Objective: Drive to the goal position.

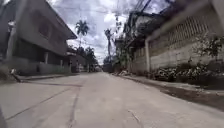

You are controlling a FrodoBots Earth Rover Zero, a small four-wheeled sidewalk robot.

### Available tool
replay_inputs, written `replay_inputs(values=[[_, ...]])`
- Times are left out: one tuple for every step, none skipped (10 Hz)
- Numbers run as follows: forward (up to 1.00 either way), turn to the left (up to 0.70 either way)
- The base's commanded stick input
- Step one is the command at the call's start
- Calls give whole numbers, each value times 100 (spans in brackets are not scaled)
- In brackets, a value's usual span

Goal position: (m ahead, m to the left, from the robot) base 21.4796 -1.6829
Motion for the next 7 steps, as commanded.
replay_inputs(values=[[50, 0], [50, -1], [50, -7], [50, -43], [50, -50], [50, -50], [50, -30]])
